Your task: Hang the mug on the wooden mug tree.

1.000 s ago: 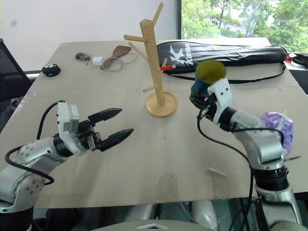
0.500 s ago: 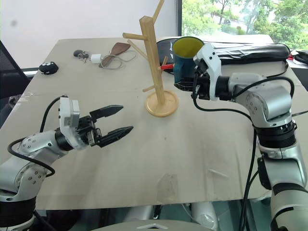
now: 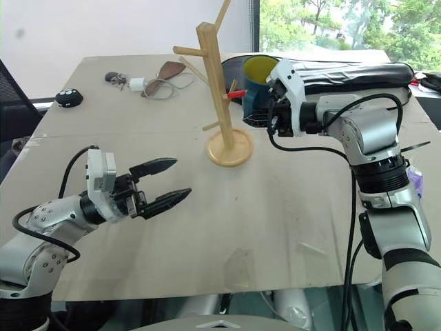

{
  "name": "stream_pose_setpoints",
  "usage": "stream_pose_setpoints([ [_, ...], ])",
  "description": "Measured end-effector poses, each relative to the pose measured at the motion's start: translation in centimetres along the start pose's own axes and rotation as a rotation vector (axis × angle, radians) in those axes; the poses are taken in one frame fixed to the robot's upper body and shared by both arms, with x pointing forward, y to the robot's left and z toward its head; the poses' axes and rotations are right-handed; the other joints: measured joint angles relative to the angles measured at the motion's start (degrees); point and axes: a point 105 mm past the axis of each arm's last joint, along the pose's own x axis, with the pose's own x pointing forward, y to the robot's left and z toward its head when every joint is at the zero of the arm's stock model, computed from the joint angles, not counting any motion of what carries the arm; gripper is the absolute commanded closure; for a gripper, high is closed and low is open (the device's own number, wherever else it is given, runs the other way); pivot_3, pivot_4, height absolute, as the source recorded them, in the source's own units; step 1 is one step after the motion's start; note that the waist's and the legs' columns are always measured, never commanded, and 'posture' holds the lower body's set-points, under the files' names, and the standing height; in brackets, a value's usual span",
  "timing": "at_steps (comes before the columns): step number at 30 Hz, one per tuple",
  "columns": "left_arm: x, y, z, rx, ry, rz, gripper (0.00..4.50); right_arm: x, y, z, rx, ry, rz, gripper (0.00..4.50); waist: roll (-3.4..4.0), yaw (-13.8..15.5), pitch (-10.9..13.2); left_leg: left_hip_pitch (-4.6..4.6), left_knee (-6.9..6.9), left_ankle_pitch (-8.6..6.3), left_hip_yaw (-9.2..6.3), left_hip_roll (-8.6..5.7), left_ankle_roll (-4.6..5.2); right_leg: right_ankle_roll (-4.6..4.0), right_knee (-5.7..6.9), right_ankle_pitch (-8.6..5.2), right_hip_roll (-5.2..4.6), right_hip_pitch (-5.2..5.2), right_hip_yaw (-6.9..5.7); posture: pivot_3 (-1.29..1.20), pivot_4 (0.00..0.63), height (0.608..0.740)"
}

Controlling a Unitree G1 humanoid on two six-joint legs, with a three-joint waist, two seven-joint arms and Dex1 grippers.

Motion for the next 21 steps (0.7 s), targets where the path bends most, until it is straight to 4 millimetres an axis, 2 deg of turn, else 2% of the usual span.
stream_pose_setpoints([
  [7, -0.2, -0.1, -0.5, -0.004, -0.003, 0.015, 0.0, 0.5, 0.4, 2.1, -0.038, -0.024, 0.016, 4.47, -0.01, 0.02, -0.01, -0.01, -0.01, 0.0, -0.02, 0.0, 0.0, 0.0, -0.01, 0.0, 0.0, -0.01, -0.02, 0.0, 0.15, 0.738],
  [18, -0.4, -0.3, -0.6, 0.0, -0.017, 0.023, 0.0, 1.2, 0.6, 1.1, -0.021, 0.044, 0.024, 4.47, -0.01, -0.1, -0.01, 0.01, 0.01, 0.0, -0.01, 0.0, 0.0, 0.0, 0.03, 0.0, 0.0, -0.01, -0.01, 0.0, 0.15, 0.738],
  [21, -0.4, -0.3, -0.7, 0.0, -0.015, 0.025, 0.0, 1.2, 0.4, 0.6, -0.029, 0.063, 0.025, 3.6, -0.01, -0.03, -0.01, 0.0, 0.01, 0.0, -0.02, 0.0, 0.0, 0.0, 0.02, 0.0, -0.01, -0.01, -0.01, 0.0, 0.15, 0.738],
])
